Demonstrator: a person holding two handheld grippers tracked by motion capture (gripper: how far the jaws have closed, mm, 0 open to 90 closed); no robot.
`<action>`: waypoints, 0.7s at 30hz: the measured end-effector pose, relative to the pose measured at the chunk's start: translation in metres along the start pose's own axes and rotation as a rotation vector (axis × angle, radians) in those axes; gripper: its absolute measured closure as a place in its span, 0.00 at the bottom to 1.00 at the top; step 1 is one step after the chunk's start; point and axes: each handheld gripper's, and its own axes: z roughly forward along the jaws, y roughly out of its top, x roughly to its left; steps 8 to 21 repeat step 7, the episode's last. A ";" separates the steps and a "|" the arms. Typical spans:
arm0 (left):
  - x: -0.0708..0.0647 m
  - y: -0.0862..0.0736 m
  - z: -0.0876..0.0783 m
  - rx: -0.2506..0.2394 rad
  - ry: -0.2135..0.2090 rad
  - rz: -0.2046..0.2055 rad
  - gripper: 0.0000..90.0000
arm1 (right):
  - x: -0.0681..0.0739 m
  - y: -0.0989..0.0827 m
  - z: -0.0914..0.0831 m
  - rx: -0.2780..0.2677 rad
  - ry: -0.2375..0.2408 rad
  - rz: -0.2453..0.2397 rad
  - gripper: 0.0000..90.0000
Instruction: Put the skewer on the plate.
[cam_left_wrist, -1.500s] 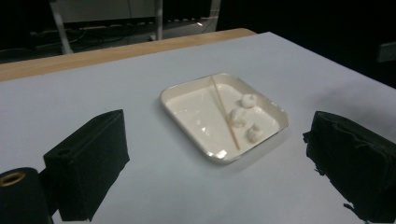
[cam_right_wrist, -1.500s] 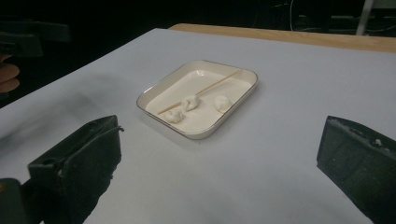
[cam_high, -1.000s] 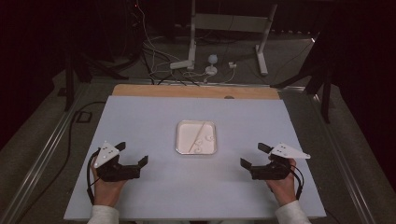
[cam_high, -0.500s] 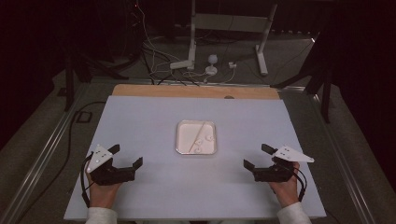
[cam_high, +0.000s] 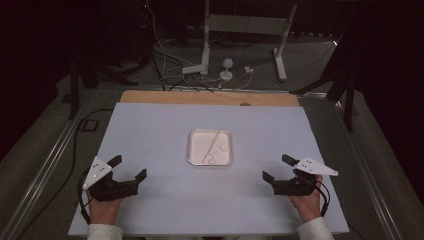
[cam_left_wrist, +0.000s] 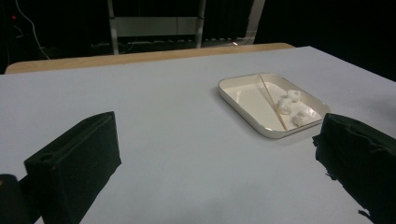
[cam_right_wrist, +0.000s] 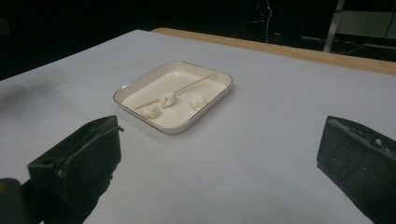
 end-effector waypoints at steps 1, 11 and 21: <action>0.001 0.000 0.000 -0.002 0.000 -0.002 0.01 | 0.000 0.000 0.000 0.000 -0.001 0.003 0.00; 0.003 -0.003 0.002 0.012 0.012 -0.006 0.01 | -0.002 -0.001 -0.001 -0.003 -0.003 0.008 0.00; 0.003 -0.003 0.002 0.012 0.012 -0.006 0.01 | -0.002 -0.001 -0.001 -0.003 -0.003 0.008 0.00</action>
